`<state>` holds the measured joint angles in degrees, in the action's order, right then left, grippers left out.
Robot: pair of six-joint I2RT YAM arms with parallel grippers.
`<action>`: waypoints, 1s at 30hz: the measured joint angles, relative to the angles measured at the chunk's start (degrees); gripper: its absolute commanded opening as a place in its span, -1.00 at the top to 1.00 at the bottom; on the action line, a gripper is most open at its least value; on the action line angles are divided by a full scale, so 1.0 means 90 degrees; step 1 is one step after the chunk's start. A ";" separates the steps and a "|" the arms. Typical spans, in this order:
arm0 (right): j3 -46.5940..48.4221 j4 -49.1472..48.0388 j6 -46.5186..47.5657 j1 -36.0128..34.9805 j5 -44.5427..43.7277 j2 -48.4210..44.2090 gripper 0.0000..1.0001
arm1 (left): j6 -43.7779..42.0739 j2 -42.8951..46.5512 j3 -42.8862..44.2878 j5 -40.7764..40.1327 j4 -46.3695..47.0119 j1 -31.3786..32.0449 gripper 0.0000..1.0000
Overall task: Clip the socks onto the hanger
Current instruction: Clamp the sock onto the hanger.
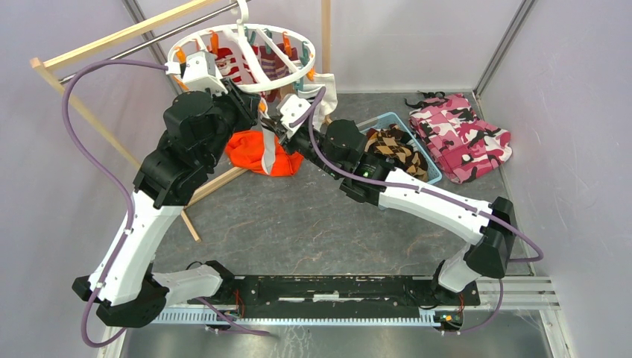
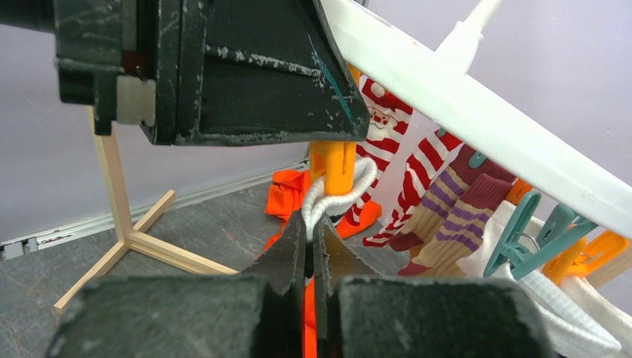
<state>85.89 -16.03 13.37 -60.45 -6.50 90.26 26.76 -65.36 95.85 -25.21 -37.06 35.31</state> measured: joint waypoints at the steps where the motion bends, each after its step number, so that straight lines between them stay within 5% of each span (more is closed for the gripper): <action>1: 0.0017 -0.0005 0.0000 -0.0002 -0.0007 0.0019 1.00 | 0.0000 0.0007 -0.0019 0.0000 0.0005 0.0000 0.88; 20: 0.0231 -0.0078 0.0073 -0.0024 -0.0124 0.0158 0.96 | 0.0000 0.0053 -0.0138 -0.0015 0.0126 0.0000 0.82; 30: 0.0231 -0.0078 0.0117 -0.0036 -0.0129 0.0158 0.74 | 0.0022 0.0117 -0.0172 -0.0015 0.0134 -0.0002 -0.02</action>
<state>87.96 -16.73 14.41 -60.77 -7.66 91.68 26.96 -64.31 94.30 -25.34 -35.86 35.29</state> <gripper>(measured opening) 0.074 0.393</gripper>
